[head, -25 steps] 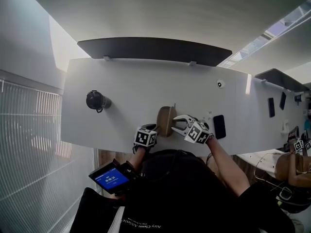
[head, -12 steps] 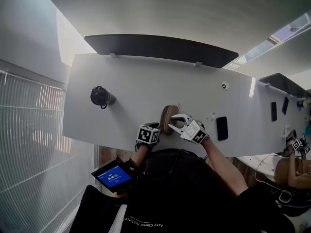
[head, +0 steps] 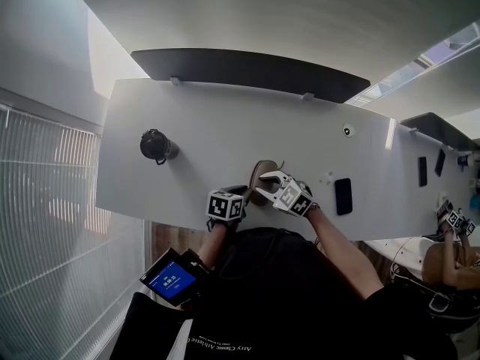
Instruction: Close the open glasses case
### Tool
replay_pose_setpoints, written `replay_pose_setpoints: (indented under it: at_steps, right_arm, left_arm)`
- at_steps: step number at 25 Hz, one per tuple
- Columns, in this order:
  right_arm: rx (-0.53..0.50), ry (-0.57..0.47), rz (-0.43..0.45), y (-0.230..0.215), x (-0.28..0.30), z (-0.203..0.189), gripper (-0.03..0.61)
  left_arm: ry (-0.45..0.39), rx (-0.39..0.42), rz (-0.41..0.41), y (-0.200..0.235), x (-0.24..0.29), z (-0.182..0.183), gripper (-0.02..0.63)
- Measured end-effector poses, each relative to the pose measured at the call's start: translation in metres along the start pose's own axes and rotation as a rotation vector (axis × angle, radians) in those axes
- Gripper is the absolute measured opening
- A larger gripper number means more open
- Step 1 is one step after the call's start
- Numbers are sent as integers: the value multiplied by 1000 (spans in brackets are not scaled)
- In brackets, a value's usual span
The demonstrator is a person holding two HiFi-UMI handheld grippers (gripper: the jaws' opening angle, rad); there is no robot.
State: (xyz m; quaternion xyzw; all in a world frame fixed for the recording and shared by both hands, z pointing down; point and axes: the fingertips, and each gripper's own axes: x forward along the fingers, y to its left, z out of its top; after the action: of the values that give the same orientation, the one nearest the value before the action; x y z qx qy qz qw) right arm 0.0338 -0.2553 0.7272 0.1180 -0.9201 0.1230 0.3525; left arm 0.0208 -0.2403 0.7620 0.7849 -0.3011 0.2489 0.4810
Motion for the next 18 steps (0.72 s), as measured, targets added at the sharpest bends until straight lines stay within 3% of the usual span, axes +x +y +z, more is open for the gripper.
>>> replay_pose_setpoints:
  at_steps: [5, 9, 13, 18]
  right_arm:
    - [-16, 35, 12, 4, 9, -5, 114]
    - [-73, 63, -49, -4, 1, -2, 114]
    - [-51, 62, -144, -12, -22, -8, 114]
    - [-3, 103, -123, -3, -21, -33, 106]
  left_arm:
    - [59, 42, -24, -5, 15, -11, 80]
    - [45, 35, -33, -7, 19, -7, 94]
    - [49, 41, -30, -5, 22, -10, 95]
    - [47, 17, -27, -1, 20, -9, 107]
